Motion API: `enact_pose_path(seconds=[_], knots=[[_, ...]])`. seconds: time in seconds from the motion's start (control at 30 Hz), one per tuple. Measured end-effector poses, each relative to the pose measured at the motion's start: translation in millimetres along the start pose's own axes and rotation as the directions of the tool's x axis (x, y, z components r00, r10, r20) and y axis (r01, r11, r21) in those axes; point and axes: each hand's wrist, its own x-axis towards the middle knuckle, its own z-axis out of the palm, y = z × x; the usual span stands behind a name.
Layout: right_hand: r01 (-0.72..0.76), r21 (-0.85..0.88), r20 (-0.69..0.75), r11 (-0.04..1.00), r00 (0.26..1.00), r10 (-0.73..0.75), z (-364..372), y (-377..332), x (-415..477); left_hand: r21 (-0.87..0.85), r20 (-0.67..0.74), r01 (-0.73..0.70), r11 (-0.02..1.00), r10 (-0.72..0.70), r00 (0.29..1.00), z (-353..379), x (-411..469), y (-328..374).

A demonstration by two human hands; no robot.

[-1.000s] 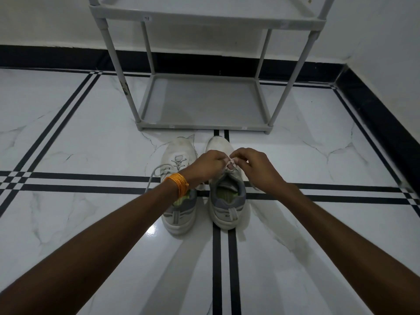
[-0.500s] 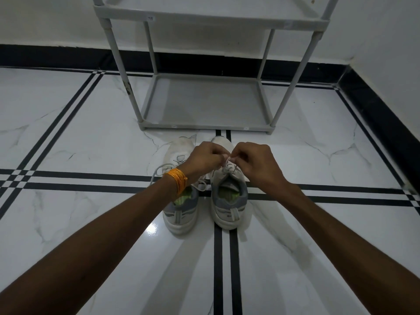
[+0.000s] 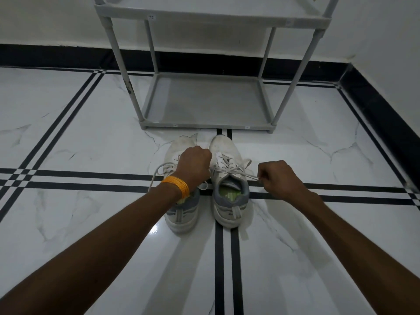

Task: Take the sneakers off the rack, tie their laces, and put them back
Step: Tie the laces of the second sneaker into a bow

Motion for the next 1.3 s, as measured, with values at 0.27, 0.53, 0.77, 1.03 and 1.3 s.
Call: enact_pose_path(seconds=[0.27, 0.53, 0.77, 1.03, 1.3], knots=[[-0.062, -0.067, 0.044, 0.996, 0.997, 0.065, 5.2, 0.8, -0.1, 0.082, 0.009, 0.05, 0.995, -0.051, 0.999, 1.7, 2.4, 5.4], [-0.066, -0.098, 0.064, 0.993, 0.995, 0.073, 8.3, 1.5, -0.6, 0.076, -0.005, 0.029, 0.997, -0.028, 1.0, 4.8, 0.2, 4.4], [-0.08, -0.121, 0.068, 0.989, 0.994, 0.088, 9.0, 0.7, -3.2, 0.083, 0.03, 0.055, 0.995, -0.057, 0.998, 2.2, 2.0, 4.2], [-0.076, 0.012, 0.081, 0.997, 0.994, 0.075, -8.4, -3.2, 0.0, -0.194, -0.06, 0.011, 0.981, -0.023, 0.998, 8.3, 2.0, -12.5], [0.171, 0.05, -0.083, 0.984, 0.983, -0.167, -19.2, -73.7, -6.1, -0.366, 0.024, -0.334, 0.869, 0.368, 0.93, 5.6, 3.0, 20.3]])
